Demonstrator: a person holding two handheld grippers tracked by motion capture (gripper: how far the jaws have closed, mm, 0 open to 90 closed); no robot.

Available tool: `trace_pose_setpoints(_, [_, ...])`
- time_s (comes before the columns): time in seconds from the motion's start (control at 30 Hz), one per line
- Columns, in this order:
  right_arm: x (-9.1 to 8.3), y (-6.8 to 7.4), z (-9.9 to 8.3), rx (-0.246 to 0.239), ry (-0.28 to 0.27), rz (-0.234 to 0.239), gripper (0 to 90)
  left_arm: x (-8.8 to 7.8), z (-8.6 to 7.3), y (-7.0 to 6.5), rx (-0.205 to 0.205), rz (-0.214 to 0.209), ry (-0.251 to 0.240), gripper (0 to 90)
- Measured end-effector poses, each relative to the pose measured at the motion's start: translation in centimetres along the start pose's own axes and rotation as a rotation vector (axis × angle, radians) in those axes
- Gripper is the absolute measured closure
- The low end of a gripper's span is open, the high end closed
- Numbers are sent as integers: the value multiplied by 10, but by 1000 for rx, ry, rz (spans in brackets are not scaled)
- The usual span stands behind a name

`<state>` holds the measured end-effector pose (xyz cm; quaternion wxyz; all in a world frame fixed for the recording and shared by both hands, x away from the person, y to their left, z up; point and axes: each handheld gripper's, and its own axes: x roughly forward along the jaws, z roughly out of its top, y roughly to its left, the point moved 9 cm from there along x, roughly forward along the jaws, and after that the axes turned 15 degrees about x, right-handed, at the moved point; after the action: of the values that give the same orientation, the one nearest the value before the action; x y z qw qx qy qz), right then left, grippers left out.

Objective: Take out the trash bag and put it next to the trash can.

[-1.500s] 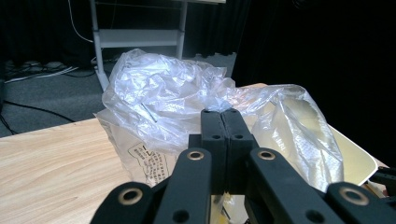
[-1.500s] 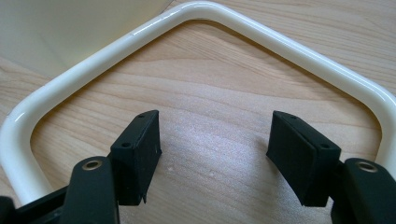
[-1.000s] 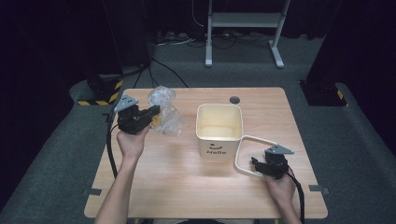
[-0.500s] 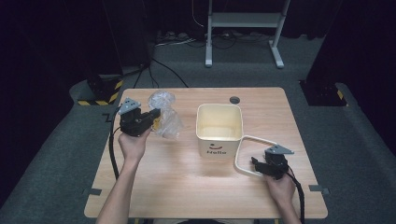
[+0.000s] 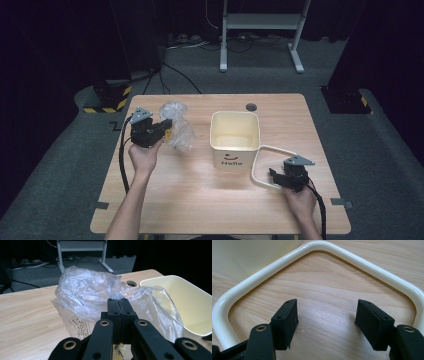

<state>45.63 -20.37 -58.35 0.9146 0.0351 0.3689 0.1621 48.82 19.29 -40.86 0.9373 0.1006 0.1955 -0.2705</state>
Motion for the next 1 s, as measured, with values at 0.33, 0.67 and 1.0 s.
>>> trace_pose_setpoints(0.33, [0,0,0,0,0,0,343,8,-1,-6,1,-14,6,892])
trace_pose_setpoints(0.67, [0,0,0,0,0,0,343,15,-7,-10,-1,-23,19,892])
trace_pose_setpoints(1.0, [0,0,0,0,0,0,342,22,-10,-14,8,-25,31,891])
